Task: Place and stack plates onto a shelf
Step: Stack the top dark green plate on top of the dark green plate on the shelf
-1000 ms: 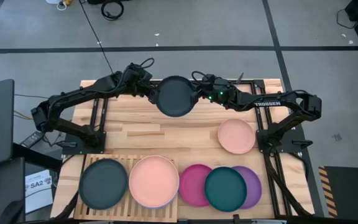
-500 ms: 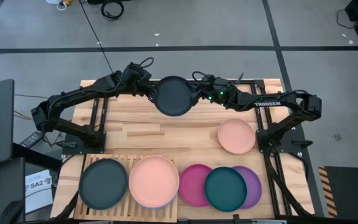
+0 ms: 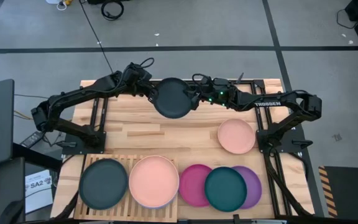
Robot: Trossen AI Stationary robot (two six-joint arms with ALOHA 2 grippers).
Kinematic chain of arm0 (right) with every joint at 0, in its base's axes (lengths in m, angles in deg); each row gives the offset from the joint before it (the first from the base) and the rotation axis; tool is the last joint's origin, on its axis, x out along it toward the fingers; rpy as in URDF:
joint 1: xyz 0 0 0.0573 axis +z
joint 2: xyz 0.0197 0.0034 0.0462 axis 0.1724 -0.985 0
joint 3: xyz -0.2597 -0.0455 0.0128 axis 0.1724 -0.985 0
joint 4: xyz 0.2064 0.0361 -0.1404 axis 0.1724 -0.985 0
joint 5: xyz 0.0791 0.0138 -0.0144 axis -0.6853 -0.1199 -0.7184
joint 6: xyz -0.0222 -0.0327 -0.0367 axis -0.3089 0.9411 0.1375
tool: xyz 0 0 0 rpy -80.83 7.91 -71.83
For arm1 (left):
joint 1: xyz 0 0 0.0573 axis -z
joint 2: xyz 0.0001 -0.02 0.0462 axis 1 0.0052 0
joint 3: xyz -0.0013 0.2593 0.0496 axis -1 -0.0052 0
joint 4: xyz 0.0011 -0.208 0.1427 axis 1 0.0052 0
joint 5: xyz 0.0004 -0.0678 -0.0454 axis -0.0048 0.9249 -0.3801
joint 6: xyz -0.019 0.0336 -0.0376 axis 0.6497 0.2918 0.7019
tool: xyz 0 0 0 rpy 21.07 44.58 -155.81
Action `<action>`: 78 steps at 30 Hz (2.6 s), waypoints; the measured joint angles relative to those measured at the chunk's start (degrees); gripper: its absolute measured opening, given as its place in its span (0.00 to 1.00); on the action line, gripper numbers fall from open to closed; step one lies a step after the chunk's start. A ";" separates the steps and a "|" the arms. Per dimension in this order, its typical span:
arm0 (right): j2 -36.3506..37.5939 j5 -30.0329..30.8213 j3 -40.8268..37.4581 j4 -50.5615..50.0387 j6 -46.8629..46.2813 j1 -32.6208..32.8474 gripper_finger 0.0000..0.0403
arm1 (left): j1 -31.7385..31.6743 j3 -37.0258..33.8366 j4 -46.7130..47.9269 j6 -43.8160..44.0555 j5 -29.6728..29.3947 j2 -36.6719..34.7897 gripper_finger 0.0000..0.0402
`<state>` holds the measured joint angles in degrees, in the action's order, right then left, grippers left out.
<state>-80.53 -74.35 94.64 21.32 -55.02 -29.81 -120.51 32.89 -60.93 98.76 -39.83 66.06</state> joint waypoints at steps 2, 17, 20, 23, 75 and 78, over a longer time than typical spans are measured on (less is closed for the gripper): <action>0.01 -0.79 0.00 0.00 1.06 0.00 0.47 | 0.00 0.00 -0.02 0.06 -0.02 0.00 0.05; 2.46 -3.02 -0.02 -3.29 5.24 -0.52 0.62 | 0.00 0.00 0.48 -1.18 -0.15 0.00 0.06; 5.13 -5.54 -0.02 -6.55 7.07 -1.07 0.62 | 0.00 0.00 0.94 -1.59 0.29 0.00 0.06; 8.38 -7.29 -0.02 -10.06 7.98 -1.69 0.61 | -0.28 0.00 1.40 -1.70 3.16 0.00 0.06; 14.59 -10.05 -0.11 -34.77 9.94 2.16 0.62 | 45.52 33.81 62.63 13.07 14.55 -8.62 0.06; 14.59 -10.03 -0.11 -34.77 10.01 4.19 0.62 | 51.11 33.28 62.62 17.59 11.73 -8.80 0.06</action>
<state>-65.94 -84.38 94.53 -13.46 -45.02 -25.62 -69.40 66.17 1.69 116.35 -28.10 57.26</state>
